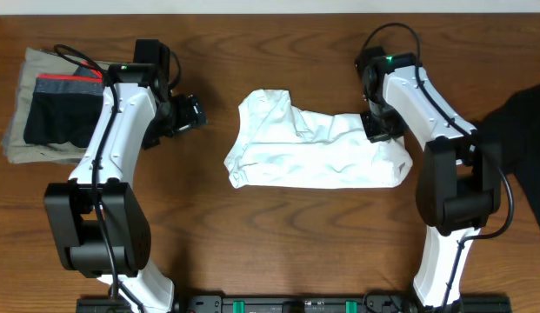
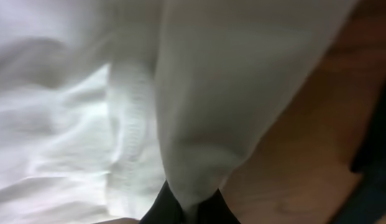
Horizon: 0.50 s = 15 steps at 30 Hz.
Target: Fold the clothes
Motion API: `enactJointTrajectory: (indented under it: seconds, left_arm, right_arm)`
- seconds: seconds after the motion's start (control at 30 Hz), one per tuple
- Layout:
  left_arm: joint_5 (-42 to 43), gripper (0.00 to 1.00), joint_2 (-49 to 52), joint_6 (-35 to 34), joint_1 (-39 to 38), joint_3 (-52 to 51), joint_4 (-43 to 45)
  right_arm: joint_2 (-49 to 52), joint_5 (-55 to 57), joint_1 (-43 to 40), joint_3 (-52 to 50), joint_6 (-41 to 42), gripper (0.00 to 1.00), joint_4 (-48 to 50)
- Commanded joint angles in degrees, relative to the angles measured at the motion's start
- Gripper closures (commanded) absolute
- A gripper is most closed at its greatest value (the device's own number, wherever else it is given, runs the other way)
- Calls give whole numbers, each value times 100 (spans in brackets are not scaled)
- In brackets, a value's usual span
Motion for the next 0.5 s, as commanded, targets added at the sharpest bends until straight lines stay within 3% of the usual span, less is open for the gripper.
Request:
enactJointTrajectory:
  seconds: [0.0,0.47]
  left_arm:
    - [-28,2,-52,72,9,63,0]
    - [-28,2,-52,72,9,63,2]
  right_arm:
    - [37,601,-2,170,264,99,-122]
    - [37,542,380,970,262,99,-723]
